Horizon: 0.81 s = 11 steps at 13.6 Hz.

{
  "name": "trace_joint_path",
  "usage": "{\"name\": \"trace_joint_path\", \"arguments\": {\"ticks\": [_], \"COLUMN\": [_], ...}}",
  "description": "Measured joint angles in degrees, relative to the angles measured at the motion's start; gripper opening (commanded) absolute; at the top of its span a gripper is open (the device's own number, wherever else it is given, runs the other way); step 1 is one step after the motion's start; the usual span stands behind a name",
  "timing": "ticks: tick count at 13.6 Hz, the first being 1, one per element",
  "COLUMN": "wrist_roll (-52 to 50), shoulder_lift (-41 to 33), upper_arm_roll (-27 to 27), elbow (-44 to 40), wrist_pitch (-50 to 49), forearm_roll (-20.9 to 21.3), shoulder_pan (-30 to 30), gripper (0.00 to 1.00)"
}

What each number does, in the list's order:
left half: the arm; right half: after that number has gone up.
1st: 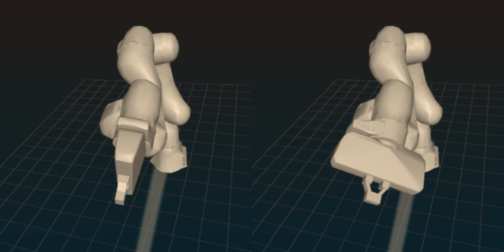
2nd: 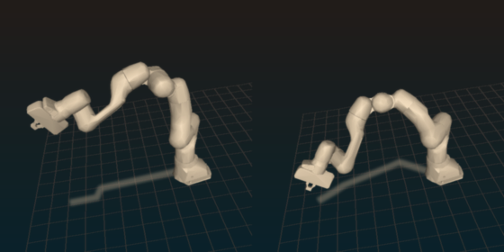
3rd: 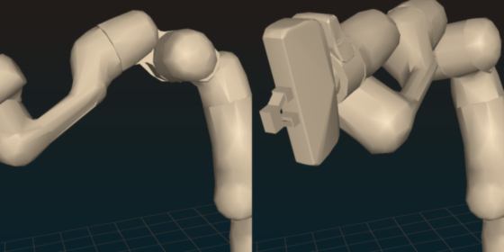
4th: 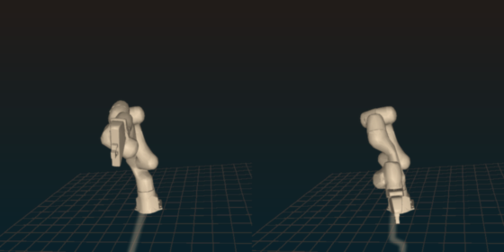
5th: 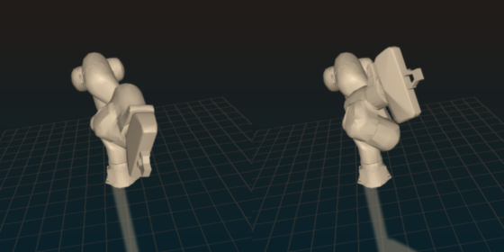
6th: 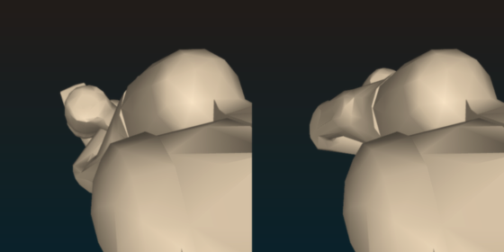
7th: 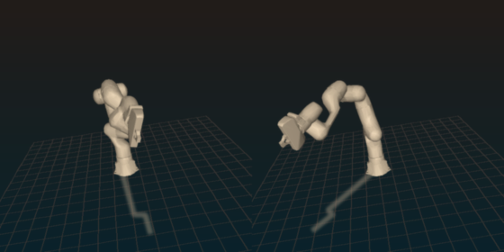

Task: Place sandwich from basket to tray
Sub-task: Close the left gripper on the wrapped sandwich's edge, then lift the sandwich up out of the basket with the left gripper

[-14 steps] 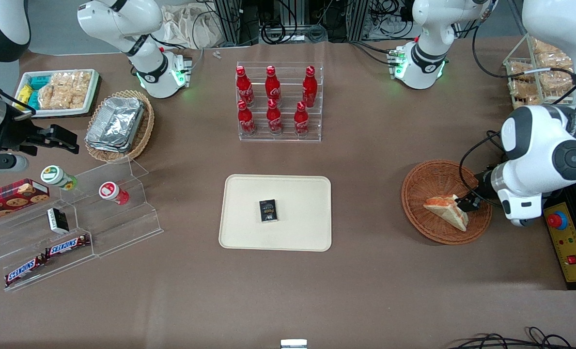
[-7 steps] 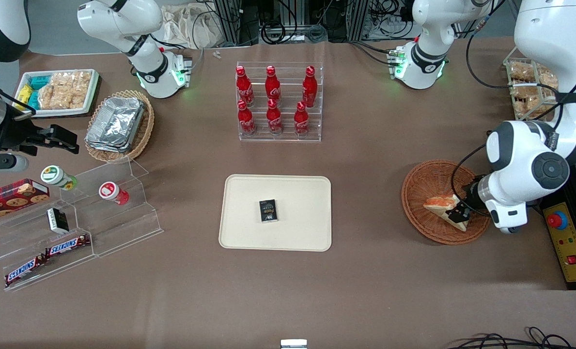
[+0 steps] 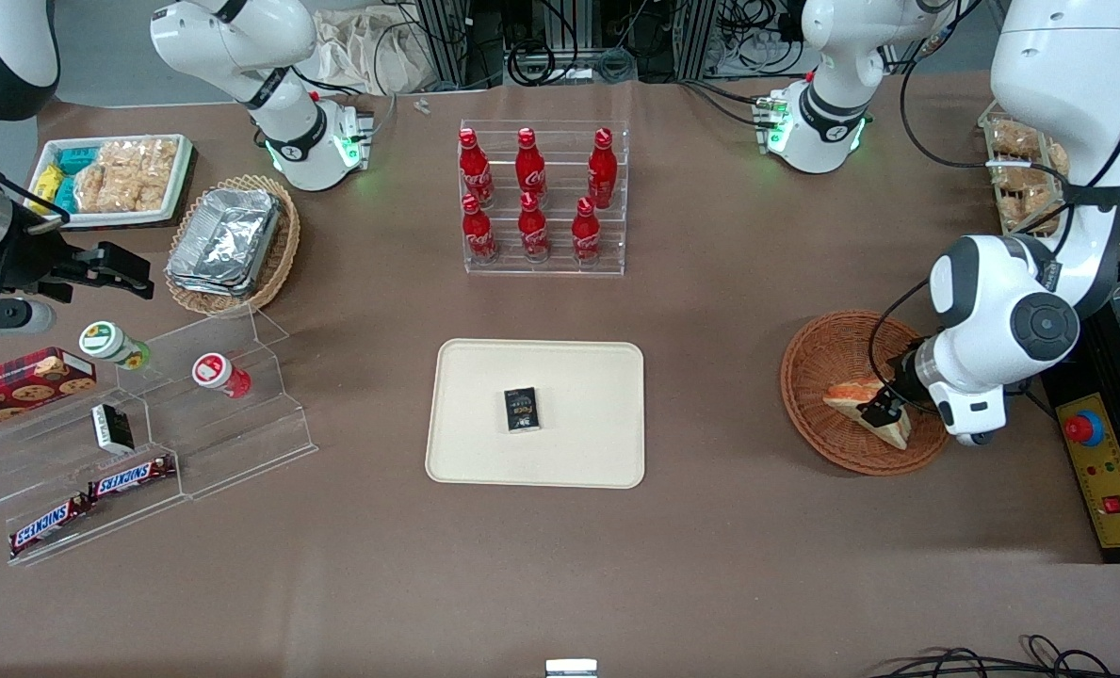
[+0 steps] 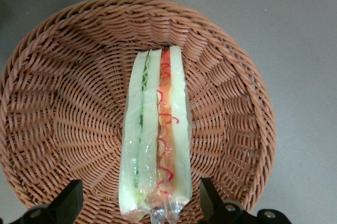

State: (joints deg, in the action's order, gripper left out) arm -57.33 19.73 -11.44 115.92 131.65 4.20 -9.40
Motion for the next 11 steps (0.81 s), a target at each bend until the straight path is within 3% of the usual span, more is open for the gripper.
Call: {"name": "trace_joint_path", "arguments": {"ticks": [2, 3, 7, 8, 11], "wrist_roll": [0.0, 0.0, -0.84, -1.53, -2.94], "shoulder_lift": [0.45, 0.84, 2.65, 2.73, 2.74], "upper_arm_roll": [0.03, 0.06, 0.11, 0.12, 0.11], "elbow": [0.43, 0.5, 0.47, 0.35, -0.33], "wrist_pitch": [1.37, 1.83, 4.37, 4.55, 4.56], "forearm_roll": [0.01, 0.1, 0.4, 0.44, 0.91], "shoulder_pan": [0.0, 0.0, 0.0, 0.0, 0.08], "gripper": [1.0, 0.92, 0.05, 0.0, 0.0]}}
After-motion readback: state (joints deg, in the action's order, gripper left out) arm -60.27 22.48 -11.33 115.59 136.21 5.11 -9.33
